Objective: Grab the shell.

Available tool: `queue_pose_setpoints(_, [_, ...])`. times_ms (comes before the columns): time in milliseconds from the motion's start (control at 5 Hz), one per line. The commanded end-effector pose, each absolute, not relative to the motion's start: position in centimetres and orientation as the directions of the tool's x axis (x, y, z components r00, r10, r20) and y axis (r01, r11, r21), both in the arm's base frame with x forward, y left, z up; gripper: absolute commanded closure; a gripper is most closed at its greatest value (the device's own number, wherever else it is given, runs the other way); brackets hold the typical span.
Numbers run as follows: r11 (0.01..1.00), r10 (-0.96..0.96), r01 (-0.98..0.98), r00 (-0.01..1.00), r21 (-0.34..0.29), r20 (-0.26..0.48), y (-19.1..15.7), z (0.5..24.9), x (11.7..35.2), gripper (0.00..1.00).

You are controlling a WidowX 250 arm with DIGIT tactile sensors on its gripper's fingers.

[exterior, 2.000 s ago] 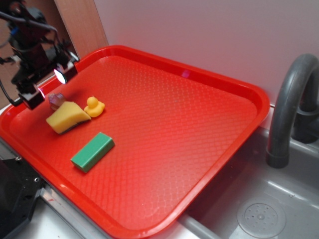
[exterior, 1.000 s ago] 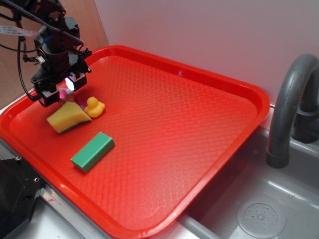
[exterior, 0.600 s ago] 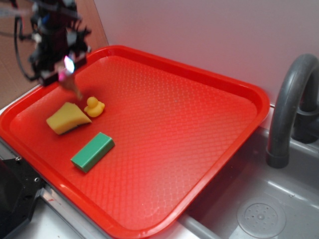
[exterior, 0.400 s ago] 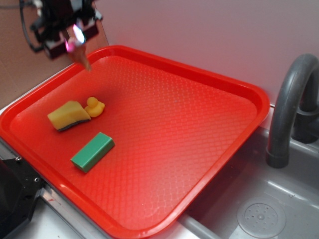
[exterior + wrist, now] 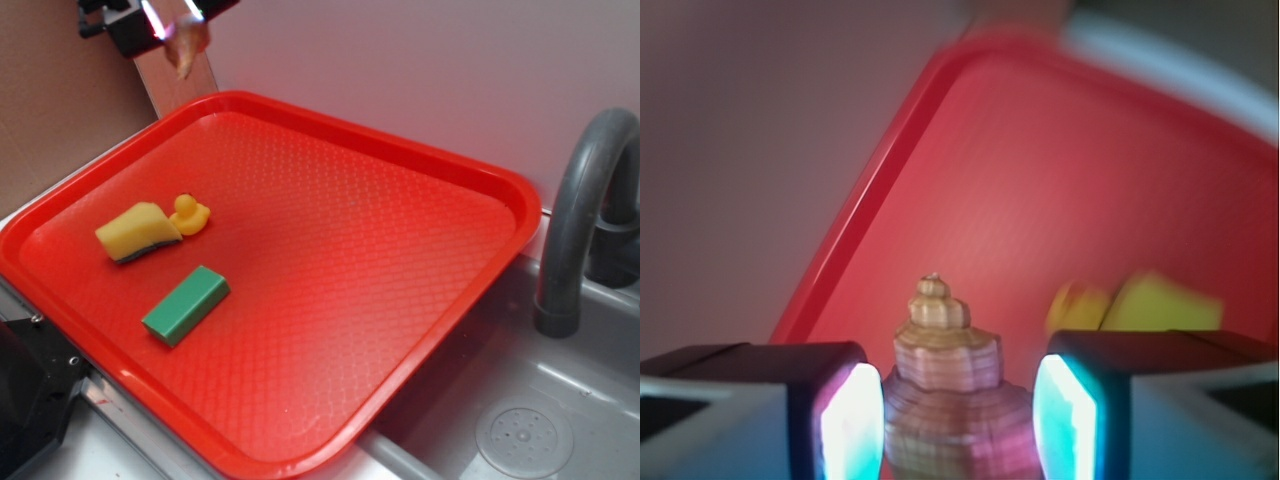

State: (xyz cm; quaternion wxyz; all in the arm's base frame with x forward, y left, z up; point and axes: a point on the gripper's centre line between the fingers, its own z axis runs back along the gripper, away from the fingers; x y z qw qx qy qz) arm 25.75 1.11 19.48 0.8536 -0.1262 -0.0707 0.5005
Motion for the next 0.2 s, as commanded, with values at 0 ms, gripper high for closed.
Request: queue_pose_setpoints(0, [0.782,0.555,-0.491,0.829,-0.384,0.069,2.22,23.65,23.56,1.00])
